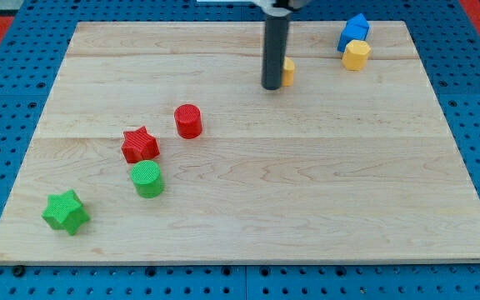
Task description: Push the yellow heart towards the bottom of the yellow hexagon
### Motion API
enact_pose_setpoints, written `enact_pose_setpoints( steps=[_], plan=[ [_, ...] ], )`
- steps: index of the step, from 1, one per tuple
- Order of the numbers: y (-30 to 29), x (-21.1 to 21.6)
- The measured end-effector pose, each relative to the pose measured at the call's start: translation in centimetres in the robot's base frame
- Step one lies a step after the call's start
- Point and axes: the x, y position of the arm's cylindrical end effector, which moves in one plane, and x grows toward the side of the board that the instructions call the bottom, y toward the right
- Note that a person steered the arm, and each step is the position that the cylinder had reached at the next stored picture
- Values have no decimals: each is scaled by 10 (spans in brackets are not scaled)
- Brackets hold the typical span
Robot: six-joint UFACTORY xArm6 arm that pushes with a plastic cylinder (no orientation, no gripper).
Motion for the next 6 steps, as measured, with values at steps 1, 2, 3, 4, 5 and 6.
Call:
enact_pose_setpoints(
  steps=[1, 2, 3, 4, 5, 6],
  plan=[
    [-30, -16],
    [-18, -40],
    [44, -38],
    [85, -34],
    [54, -34],
    [7, -29]
  ],
)
